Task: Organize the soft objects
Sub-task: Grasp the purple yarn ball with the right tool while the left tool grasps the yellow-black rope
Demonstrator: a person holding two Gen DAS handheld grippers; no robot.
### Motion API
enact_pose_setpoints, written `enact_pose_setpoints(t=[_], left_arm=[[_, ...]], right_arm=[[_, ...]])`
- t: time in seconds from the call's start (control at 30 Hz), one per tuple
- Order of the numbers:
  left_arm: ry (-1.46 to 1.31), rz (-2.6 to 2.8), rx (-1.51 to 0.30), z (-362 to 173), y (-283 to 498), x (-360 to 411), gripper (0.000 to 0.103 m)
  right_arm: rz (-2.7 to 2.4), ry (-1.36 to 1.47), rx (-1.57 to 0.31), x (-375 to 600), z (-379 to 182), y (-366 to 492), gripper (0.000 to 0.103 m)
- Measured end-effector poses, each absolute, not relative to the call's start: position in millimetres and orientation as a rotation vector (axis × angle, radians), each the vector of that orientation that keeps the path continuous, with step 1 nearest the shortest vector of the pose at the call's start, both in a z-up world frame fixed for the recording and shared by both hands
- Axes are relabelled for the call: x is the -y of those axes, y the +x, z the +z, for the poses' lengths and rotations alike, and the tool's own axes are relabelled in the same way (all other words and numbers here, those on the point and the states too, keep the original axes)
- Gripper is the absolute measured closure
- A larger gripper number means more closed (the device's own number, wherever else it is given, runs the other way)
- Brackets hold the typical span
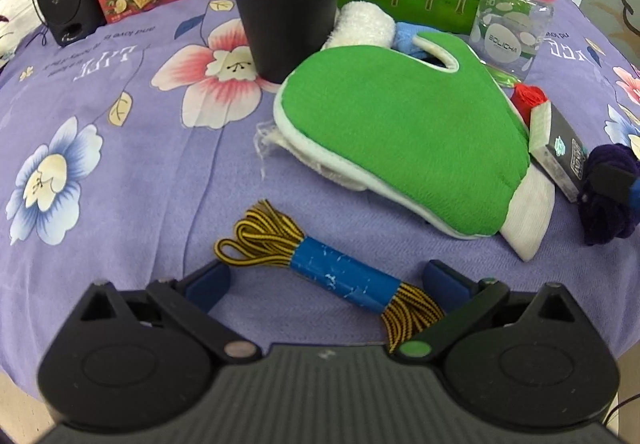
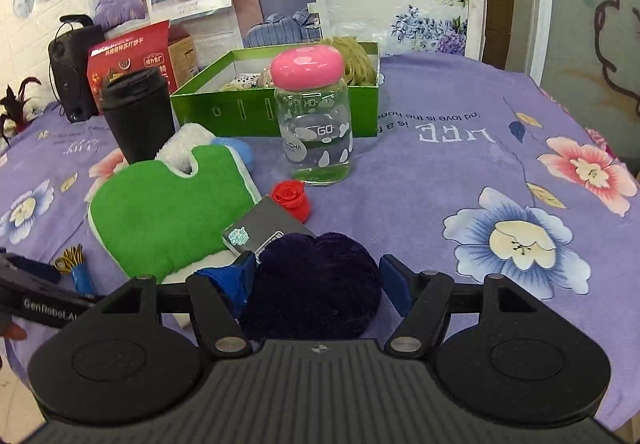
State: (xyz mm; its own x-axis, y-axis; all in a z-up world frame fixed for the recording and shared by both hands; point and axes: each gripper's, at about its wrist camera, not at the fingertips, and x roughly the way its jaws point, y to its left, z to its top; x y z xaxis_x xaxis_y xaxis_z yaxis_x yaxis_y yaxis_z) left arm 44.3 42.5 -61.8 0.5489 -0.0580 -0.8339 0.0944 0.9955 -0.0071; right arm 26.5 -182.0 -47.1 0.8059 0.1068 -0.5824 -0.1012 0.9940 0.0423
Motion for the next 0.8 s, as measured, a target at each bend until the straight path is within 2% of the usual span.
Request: enact_pose_setpoints(t=[0.17, 0.27, 0.37, 0.43, 0.47, 0.53, 0.57, 0.63, 0.8], left_arm=[[0.036, -0.097, -0.964, -63, 42, -43, 0.0], [0.02, -0.095, -0.959, -62, 40, -47, 0.001], [0.018, -0.103, -0.95, -60, 37, -52, 0.008], [0.01, -0.11, -0.948, -57, 35, -55, 0.025], [0.003, -0.114, -0.947, -55, 35, -58, 0.029], [0.008, -0.117, -0.945, -52, 34, -61, 0.052], [0.012, -0.11, -0.943, -50, 33, -63, 0.057], [-0.007, -0.115, -0.947, -46, 31, -70, 0.083], [-0.06, -0.147, -0.921, -32, 27, -86, 0.085]], right_arm=[[0.116, 0.116, -0.684, 190, -68, 36, 0.044], [0.125, 0.068, -0.63, 185, -75, 27, 0.043], [0.118, 0.068, -0.589, 183, -81, 22, 0.041], [0.125, 0.036, -0.564, 180, -85, 18, 0.04], [0.126, 0.011, -0.56, 178, -86, 17, 0.04], [0.129, -0.031, -0.561, 175, -84, 16, 0.04], [0.129, -0.023, -0.561, 176, -83, 15, 0.043], [0.132, 0.049, -0.549, 183, -79, 7, 0.052], [0.142, 0.092, -0.504, 196, -69, -21, 0.055]])
